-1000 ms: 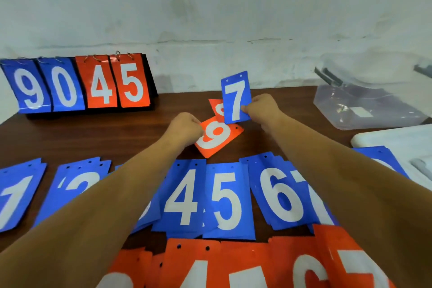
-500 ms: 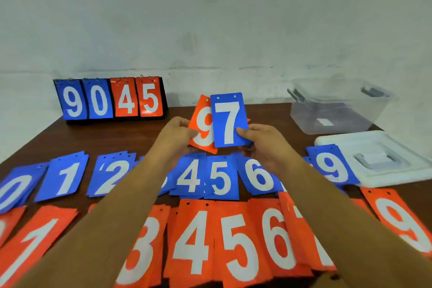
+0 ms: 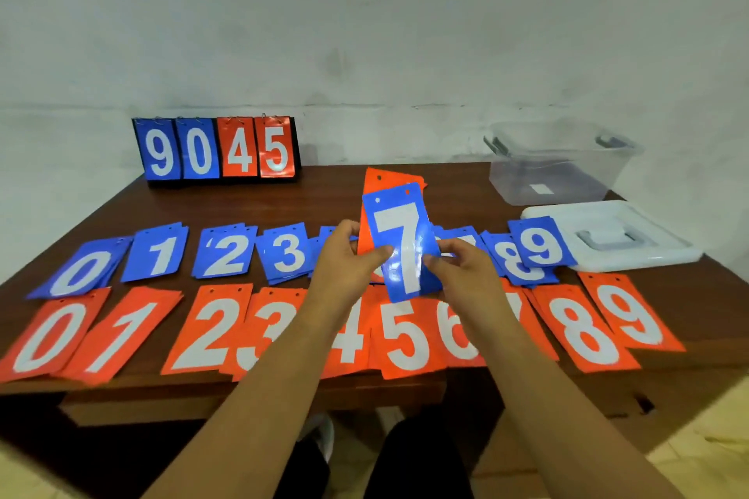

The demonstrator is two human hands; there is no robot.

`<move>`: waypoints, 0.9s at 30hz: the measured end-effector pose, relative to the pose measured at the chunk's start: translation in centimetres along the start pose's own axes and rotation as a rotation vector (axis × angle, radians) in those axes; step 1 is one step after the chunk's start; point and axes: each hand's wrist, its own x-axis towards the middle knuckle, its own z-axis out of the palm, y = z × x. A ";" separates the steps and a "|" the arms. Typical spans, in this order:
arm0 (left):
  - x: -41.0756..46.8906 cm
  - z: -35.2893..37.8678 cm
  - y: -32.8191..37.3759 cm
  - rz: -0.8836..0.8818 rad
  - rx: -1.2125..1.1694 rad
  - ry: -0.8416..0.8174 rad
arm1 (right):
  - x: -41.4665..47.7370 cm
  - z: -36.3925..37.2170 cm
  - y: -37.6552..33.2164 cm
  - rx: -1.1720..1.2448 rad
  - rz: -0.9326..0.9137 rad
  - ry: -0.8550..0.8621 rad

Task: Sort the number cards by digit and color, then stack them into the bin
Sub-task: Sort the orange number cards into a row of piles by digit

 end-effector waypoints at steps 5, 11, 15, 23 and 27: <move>-1.2 1.0 -0.4 -0.075 -0.030 0.005 | -2.1 -2.1 0.3 -0.116 -0.013 -0.061; -0.4 1.8 -0.4 -0.160 -0.045 0.028 | 0.6 -6.8 1.3 -0.198 0.026 0.200; -0.1 2.1 -1.1 -0.214 -0.062 0.047 | 4.8 -9.2 2.5 -0.435 -0.020 0.341; 0.7 2.3 -2.2 -0.264 -0.056 0.034 | 12.4 -7.6 4.7 -0.872 0.050 0.333; 0.7 2.5 -2.3 -0.274 -0.035 0.002 | 12.7 -7.4 5.2 -1.132 0.004 0.354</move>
